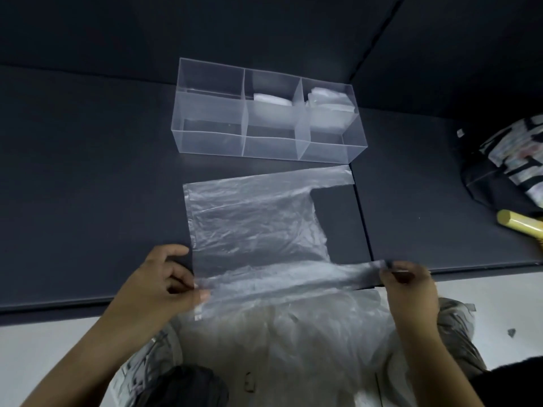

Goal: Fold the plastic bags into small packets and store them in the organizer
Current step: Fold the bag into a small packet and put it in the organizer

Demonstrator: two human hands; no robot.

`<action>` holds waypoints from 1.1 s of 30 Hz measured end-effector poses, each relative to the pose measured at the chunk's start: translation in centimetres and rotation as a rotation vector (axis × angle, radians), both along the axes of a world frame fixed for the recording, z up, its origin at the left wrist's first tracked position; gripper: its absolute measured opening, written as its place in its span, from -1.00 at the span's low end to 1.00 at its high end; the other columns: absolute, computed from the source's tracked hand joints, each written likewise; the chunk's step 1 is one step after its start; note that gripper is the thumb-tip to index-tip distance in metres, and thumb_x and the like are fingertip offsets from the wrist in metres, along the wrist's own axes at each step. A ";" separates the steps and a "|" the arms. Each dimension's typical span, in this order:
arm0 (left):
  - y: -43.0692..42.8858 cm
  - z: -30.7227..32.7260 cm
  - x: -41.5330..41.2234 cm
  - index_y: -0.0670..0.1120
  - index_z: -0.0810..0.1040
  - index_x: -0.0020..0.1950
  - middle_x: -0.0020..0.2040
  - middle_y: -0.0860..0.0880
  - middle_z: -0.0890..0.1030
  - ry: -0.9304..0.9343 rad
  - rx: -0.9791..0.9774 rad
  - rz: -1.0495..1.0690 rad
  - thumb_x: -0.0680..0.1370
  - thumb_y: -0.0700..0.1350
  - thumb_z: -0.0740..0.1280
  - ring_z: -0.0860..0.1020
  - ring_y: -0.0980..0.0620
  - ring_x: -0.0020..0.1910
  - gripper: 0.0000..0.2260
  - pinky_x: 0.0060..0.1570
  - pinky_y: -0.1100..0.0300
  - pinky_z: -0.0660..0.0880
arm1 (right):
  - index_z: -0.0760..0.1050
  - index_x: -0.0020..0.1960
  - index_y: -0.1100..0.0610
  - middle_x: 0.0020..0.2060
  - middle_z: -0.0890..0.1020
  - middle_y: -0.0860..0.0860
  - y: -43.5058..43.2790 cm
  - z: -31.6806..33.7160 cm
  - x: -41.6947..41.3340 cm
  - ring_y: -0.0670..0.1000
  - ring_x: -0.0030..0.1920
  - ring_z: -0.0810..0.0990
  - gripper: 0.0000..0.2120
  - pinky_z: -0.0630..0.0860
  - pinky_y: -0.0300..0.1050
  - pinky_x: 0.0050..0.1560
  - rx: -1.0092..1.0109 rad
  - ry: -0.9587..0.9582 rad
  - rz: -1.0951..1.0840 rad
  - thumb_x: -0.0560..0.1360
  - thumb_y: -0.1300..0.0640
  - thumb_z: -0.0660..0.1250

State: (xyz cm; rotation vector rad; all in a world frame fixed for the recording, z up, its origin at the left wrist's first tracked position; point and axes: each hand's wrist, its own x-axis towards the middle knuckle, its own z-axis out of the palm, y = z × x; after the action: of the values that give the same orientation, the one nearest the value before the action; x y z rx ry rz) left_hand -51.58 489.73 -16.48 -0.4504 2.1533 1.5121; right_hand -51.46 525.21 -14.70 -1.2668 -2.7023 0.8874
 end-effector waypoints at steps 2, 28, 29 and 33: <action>0.1 0.5 -0.2 0.07 0.40 0.05 -0.17 0.07 0.53 0.152 -0.285 0.076 0.31 0.05 0.56 0.56 0.07 -0.25 -0.55 -0.32 0.27 0.41 | 0.50 0.14 0.22 0.02 0.54 0.17 -1.5 0.3 0.0 0.22 0.07 0.51 -0.75 0.40 -0.01 0.01 0.129 0.102 0.006 0.47 0.23 0.38; 0.2 -2.8 1.0 -0.12 0.18 0.54 0.54 -0.08 0.18 0.941 -0.679 -0.859 0.54 0.27 0.20 0.11 -0.05 0.53 -0.30 0.48 -0.07 0.04 | 0.20 0.49 0.03 0.50 0.18 -0.01 -7.1 -1.9 0.4 0.03 0.49 0.17 -0.34 0.22 0.11 0.44 0.098 0.211 0.832 0.50 -0.25 0.20; -0.2 -3.2 2.1 -0.11 0.18 0.54 0.55 -0.07 0.17 0.944 -0.724 -0.933 0.53 0.17 0.29 0.12 -0.06 0.53 -0.32 0.46 -0.10 0.09 | 0.22 0.47 -0.02 0.49 0.20 -0.05 -9.0 -2.1 2.0 0.00 0.48 0.18 -0.32 0.21 0.06 0.43 0.076 0.197 0.959 0.45 -0.27 0.26; -0.5 -3.2 3.3 -0.13 0.54 0.32 0.38 -0.06 0.47 1.043 -0.636 -0.729 0.48 -0.25 0.39 0.39 -0.07 0.40 -0.61 0.33 -0.08 0.34 | 0.50 0.25 0.12 0.30 0.49 0.07 -13.4 -4.2 4.4 0.09 0.32 0.40 -0.46 0.25 0.00 0.34 0.175 0.255 1.117 0.30 0.07 0.54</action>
State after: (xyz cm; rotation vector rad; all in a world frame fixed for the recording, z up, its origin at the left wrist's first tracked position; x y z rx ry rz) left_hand -48.32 489.20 -19.72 1.0915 3.0149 0.6173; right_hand -47.01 511.78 -18.87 0.4805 -3.0252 0.7009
